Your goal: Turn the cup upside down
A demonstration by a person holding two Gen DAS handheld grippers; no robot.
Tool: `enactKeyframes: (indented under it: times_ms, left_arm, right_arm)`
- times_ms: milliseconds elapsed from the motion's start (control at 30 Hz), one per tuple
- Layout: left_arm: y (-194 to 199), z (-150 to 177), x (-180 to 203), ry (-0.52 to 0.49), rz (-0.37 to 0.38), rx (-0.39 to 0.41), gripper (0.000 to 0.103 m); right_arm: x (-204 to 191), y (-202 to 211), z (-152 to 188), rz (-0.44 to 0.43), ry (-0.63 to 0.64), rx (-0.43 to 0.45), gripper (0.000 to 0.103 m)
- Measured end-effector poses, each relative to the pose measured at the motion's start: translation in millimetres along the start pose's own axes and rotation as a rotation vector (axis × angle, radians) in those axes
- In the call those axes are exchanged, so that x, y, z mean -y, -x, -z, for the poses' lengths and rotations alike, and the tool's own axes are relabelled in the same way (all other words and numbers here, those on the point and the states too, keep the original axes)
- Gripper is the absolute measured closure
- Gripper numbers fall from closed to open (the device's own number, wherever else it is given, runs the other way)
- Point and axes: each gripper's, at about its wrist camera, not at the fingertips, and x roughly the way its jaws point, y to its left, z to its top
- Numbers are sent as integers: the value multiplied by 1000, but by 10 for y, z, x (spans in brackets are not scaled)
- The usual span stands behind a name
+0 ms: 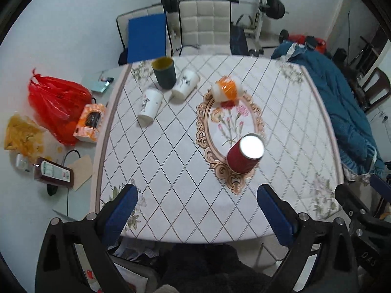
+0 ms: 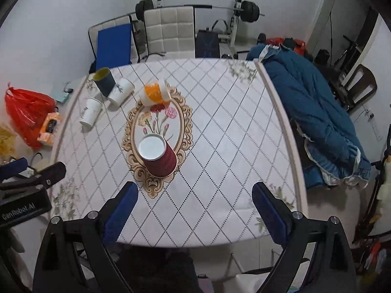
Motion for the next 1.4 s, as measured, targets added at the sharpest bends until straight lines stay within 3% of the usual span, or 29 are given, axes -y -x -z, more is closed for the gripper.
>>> enactKeyframes:
  times_ms: [233,533,967,1400]
  left_arm:
    - [555,96,-21,17,-6,52,3]
    - [937,176,-22,6,-7,77,3]
    - [970,319,-50,16,5,32,3]
    - [1024,292,-53,26,-3,65,3]
  right_arm:
    - [48,849,43,-17,4,104,6]
    - [26,1385,118,-36,18,129,6]
    - [38,1535,89,-63,23,118,6]
    - [31,1462,90,-75,22,99,2]
